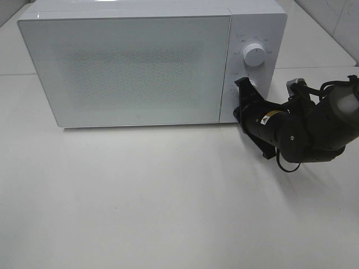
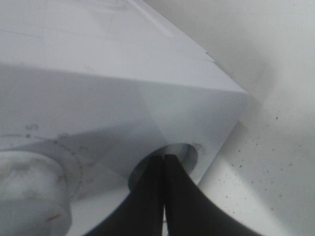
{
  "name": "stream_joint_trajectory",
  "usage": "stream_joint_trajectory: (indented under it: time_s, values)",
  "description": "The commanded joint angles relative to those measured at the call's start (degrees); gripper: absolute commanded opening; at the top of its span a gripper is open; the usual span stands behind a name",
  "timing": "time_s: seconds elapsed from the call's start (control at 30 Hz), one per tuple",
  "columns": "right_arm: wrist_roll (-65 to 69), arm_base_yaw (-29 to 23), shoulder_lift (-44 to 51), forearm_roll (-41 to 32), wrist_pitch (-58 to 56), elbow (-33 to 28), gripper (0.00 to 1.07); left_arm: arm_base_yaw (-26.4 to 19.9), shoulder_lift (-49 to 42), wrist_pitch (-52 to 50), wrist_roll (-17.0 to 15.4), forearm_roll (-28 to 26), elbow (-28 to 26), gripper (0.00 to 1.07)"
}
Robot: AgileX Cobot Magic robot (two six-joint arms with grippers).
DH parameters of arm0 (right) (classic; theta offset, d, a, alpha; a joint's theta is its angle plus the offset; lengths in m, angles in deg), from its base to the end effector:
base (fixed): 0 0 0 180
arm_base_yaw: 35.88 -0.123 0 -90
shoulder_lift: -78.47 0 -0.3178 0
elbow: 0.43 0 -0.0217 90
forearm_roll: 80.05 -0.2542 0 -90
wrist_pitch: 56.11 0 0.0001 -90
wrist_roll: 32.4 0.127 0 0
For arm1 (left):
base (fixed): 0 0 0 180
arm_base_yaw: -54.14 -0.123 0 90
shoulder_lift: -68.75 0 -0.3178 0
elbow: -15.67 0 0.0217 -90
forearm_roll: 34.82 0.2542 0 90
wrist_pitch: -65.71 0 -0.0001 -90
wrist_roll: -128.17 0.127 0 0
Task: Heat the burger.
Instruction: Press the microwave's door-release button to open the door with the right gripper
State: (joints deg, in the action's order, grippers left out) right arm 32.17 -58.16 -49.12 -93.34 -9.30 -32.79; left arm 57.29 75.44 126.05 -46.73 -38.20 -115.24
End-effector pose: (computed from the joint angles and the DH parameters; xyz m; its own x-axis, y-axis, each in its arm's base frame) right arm 0.3928 0.1380 0.0926 -0.3277 0.8886 -0.3210 0.2953 0.4190 0.8586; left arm -0.0041 -0.0063 0.2651 -0.4321 0.0836 -0.8979 0.1269 0.9914 0.0312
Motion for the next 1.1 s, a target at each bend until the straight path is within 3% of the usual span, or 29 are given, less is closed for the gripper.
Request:
stream_joint_trajectory:
  time_s: [0.03,0.83,1.1]
  values:
    - [0.06,0.40,1.09,1.38,10.49,4.64,0.00,-0.06,-0.34,-0.69,0.11,-0.17,0.06,0.00]
    - [0.06,0.40,1.09,1.60,11.52,7.91,0.00,-0.06,-0.34,-0.69,0.17,-0.17,0.06,0.00]
    - [1.38,0.40,1.26,1.60,11.00,3.55,0.00,-0.06,-0.34,-0.69,0.17,-0.17,0.06,0.00]
